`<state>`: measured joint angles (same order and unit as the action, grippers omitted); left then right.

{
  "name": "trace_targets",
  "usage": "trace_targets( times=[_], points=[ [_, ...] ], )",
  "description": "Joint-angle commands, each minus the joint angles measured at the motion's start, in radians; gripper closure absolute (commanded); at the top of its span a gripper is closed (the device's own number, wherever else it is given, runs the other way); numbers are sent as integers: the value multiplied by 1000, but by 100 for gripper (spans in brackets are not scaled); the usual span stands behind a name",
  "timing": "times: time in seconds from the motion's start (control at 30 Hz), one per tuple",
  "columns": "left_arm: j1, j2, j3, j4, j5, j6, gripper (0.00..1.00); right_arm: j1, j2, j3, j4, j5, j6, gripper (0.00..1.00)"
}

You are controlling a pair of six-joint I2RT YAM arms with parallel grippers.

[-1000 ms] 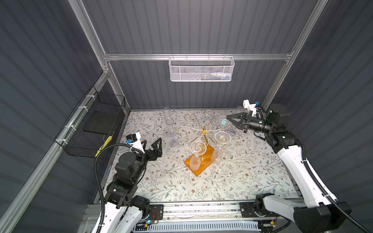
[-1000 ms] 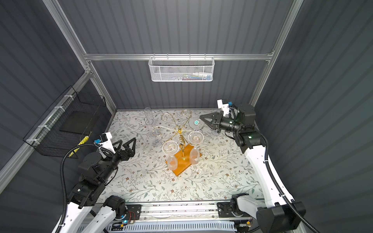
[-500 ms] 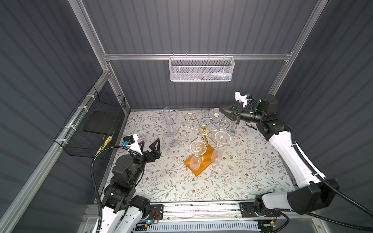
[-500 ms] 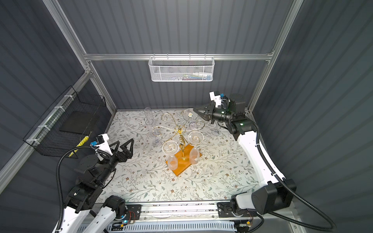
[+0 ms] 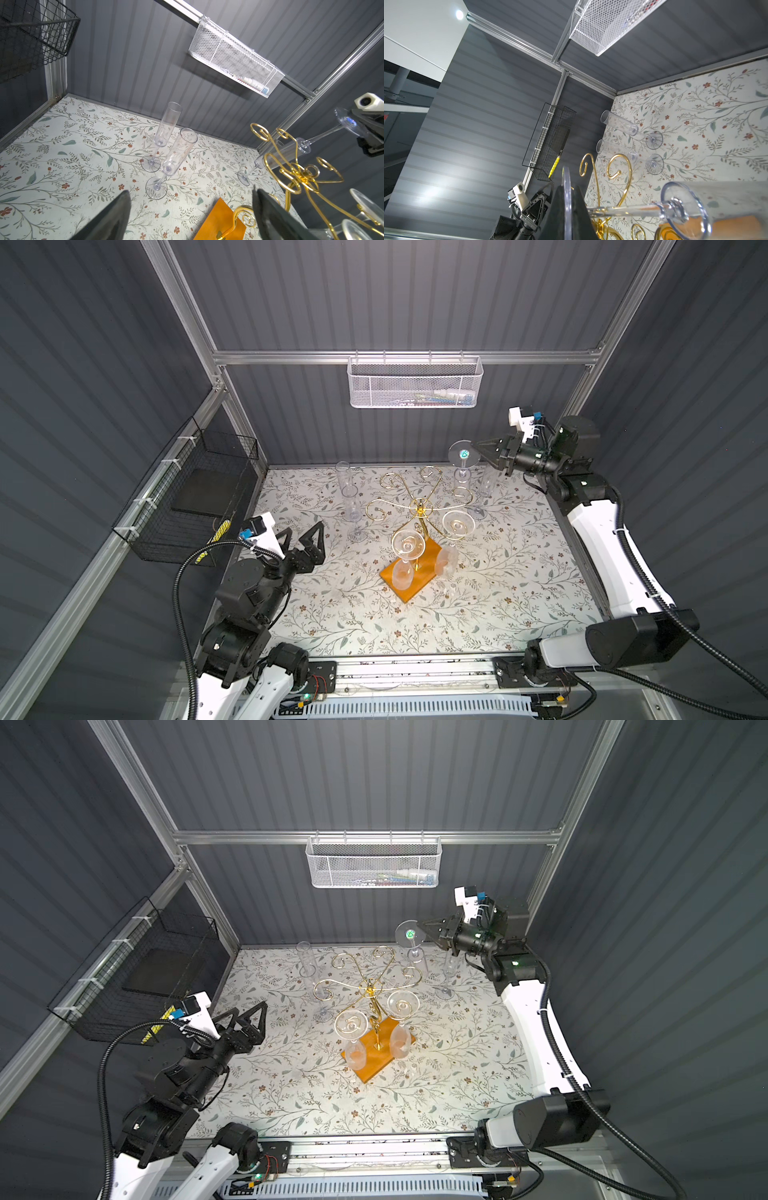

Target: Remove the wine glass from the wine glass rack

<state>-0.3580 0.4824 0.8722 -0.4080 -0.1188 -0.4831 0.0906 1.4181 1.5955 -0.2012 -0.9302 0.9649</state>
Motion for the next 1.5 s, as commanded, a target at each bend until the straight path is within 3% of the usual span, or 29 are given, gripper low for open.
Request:
trace_targets(
  times=[0.0,0.4,0.9,1.13,1.47],
  points=[
    [7,37,72,-40,52,-70,7,-27,-32,39,21,-4,-53,100],
    [8,178,274,-73,218,-372,7,-55,-141,31,109,5,-225,100],
    [7,312,354,222,481,-587,7,-32,-356,-147,494,-112,-416,100],
    [7,384,373,351,597,-665,7,21,-423,-192,485,-157,-542,100],
    [7,471,413,466,705,-737,7,73,-470,-251,476,-123,-677,100]
  ],
)
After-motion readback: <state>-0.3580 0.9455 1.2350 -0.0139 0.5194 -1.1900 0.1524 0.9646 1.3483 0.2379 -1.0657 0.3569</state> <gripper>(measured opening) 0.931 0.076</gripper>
